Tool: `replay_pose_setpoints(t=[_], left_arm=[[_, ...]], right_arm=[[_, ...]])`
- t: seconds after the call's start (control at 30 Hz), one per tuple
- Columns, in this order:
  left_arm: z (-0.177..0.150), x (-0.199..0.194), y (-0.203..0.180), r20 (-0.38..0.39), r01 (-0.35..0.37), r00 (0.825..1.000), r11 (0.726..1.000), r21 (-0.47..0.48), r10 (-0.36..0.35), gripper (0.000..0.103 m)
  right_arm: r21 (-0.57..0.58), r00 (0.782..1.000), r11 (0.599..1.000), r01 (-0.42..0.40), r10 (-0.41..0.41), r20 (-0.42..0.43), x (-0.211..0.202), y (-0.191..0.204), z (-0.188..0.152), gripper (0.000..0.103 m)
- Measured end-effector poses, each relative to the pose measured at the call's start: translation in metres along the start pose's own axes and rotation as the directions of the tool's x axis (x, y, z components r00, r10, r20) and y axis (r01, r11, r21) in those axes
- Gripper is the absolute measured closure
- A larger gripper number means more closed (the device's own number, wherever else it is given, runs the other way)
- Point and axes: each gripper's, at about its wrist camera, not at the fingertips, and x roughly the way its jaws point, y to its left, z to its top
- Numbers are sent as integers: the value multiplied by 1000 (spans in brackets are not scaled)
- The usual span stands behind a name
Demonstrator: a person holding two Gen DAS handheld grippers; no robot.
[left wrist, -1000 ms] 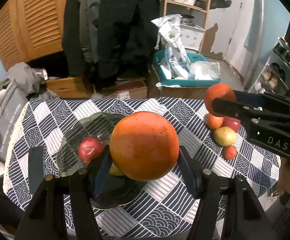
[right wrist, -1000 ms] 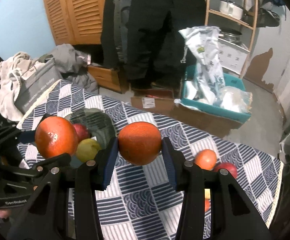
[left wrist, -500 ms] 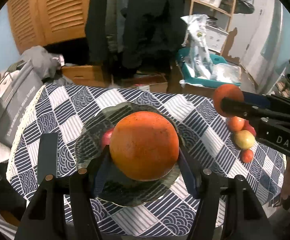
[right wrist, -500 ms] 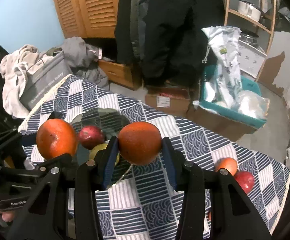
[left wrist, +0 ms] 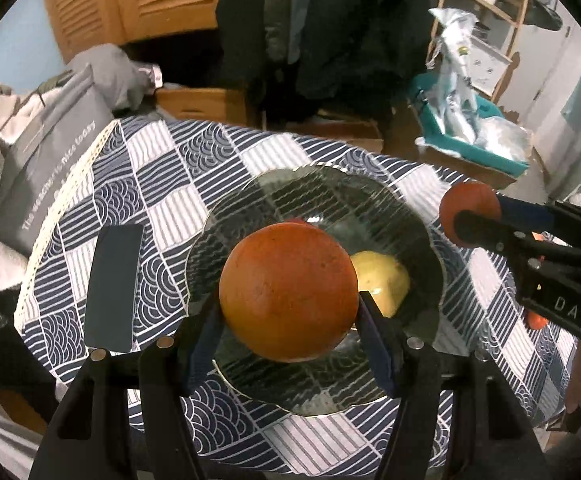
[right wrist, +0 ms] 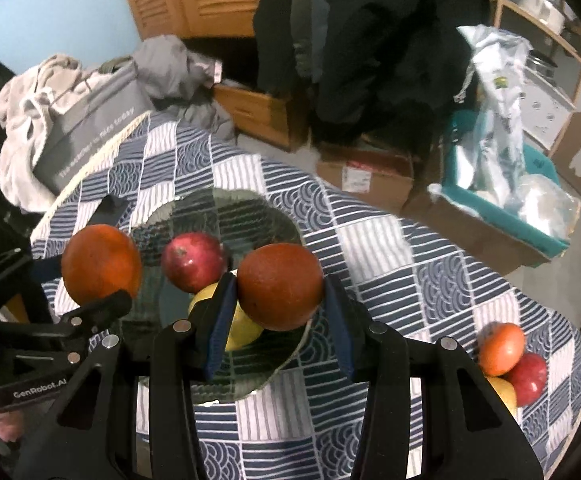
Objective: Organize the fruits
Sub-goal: 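Lower the large orange into the bowl with the left tool while the right tool releases the tangerine there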
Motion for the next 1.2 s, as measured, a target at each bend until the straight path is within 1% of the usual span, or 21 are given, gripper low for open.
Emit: replay_pose_setpoints(t=[0.23, 0.4, 0.5, 0.77, 0.93, 1.0, 1.03, 1.07, 1.1, 1.13, 1.2], left_arm=[[-7, 21, 13, -49, -41, 998, 999, -7, 40, 37], [-10, 33, 24, -90, -39, 995, 998, -47, 35, 37], [-11, 38, 27, -104, -38, 994, 998, -59, 32, 36], [-14, 50, 26, -144, -51, 989, 998, -42, 44, 36], [-16, 55, 25, -168, -67, 984, 997, -35, 61, 36], [-16, 56, 24, -164, -75, 984, 997, -30, 69, 36], [-15, 52, 23, -131, -78, 988, 997, -23, 75, 36], [-14, 49, 22, -114, -90, 990, 996, -15, 88, 34], [-12, 47, 22, -108, -97, 990, 995, -12, 95, 26], [-11, 45, 22, -99, -99, 990, 995, -13, 97, 22], [-11, 41, 23, -90, -92, 992, 995, -26, 90, 22]], right_arm=[[-10, 997, 999, -41, 41, -62, 32, 12, -2, 60], [-11, 993, 998, -66, 64, -95, 47, 19, -5, 60], [-19, 992, 998, -66, 63, -110, 55, 23, -6, 60], [-18, 991, 997, -74, 72, -111, 60, 26, -4, 59], [-13, 990, 996, -87, 85, -115, 62, 26, -2, 57], [-7, 989, 996, -90, 89, -115, 62, 25, -2, 57], [-6, 989, 996, -91, 89, -116, 62, 25, -2, 57], [-2, 989, 996, -91, 90, -118, 62, 24, -2, 55], [2, 989, 996, -94, 94, -118, 62, 24, -2, 52], [7, 988, 995, -100, 100, -118, 62, 24, -2, 51], [17, 987, 994, -109, 110, -115, 61, 23, -2, 48]])
